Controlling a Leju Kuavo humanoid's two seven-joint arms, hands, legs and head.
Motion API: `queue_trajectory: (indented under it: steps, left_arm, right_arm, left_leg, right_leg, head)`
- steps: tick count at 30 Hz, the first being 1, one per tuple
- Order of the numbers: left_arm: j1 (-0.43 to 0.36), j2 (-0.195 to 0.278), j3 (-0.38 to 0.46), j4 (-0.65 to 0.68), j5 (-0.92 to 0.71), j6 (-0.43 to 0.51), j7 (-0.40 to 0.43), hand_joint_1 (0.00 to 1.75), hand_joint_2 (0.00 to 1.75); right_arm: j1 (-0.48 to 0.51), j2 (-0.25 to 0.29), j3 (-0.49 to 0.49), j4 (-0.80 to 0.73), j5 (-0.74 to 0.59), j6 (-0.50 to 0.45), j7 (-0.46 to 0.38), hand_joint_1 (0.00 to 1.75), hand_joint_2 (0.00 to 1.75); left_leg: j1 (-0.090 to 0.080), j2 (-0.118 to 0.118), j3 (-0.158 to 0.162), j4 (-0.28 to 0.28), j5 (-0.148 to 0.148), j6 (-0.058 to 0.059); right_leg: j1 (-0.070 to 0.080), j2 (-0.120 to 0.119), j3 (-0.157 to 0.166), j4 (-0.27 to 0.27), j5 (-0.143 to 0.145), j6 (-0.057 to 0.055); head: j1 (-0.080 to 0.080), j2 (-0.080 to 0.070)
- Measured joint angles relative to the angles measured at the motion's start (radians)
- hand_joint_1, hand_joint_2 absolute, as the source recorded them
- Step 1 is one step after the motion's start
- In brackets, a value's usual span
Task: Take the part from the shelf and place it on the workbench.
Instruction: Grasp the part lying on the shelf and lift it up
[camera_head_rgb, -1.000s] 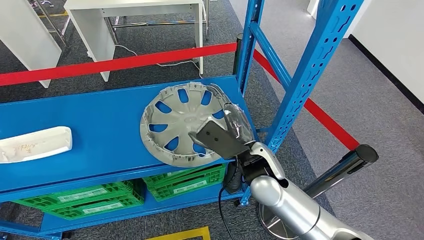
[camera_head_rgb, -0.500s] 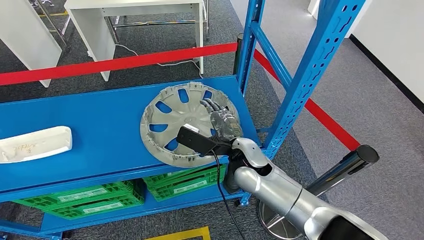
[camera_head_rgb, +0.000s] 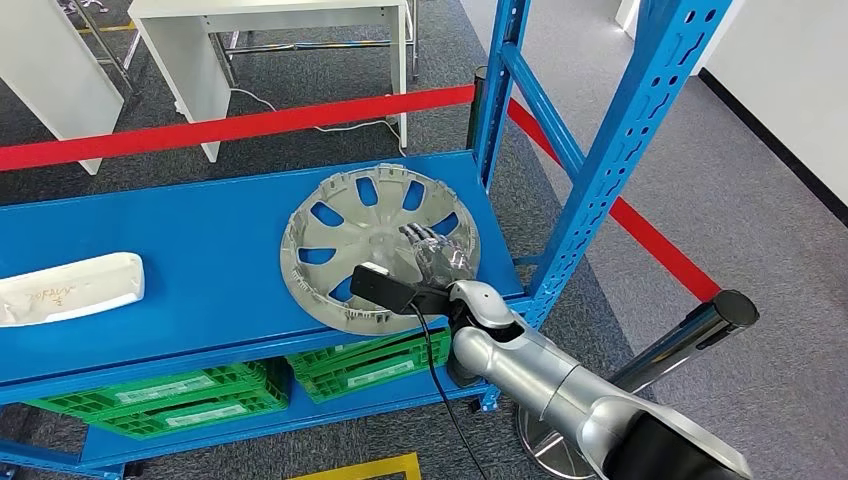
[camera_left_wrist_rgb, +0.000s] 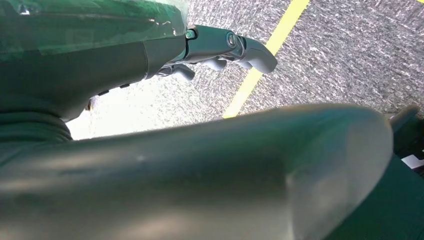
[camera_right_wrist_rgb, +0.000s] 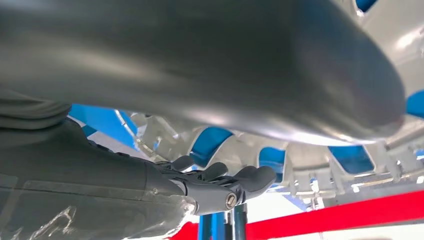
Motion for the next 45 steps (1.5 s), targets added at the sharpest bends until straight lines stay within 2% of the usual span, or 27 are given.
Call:
queue_trajectory:
  steps: [3, 19, 45]
  left_arm:
    - [-0.001, 0.0, 0.0, 0.0, -0.005, -0.005, 0.0, 0.0, 0.0]
    - [-0.002, 0.001, 0.0, 0.0, -0.022, -0.021, -0.009, 0.0, 0.0]
    - [-0.005, -0.001, 0.0, 0.0, -0.028, -0.035, -0.013, 0.0, 0.0]
  right_arm:
    - [-0.007, 0.01, 0.007, 0.034, -0.01, -0.009, -0.028, 0.0, 1.75]
    - [-0.015, 0.025, 0.018, 0.092, -0.015, -0.034, -0.084, 0.0, 1.75]
    - [-0.057, 0.049, 0.023, 0.118, -0.034, 0.002, -0.094, 0.0, 1.75]
  left_leg:
    - [0.0, 0.0, 0.0, 0.0, 0.0, 0.0]
    - [0.0, 0.0, 0.0, 0.0, 0.0, 0.0]
    - [0.0, 0.0, 0.001, 0.0, 0.0, 0.0]
  right_leg:
    - [0.0, 0.0, 0.0, 0.0, 0.0, 0.0]
    - [0.0, 0.0, 0.0, 0.0, 0.0, 0.0]
    - [0.0, 0.0, 0.0, 0.0, 0.0, 0.0]
  head:
    - [0.0, 0.0]
    - [0.0, 0.0]
    - [0.0, 0.0]
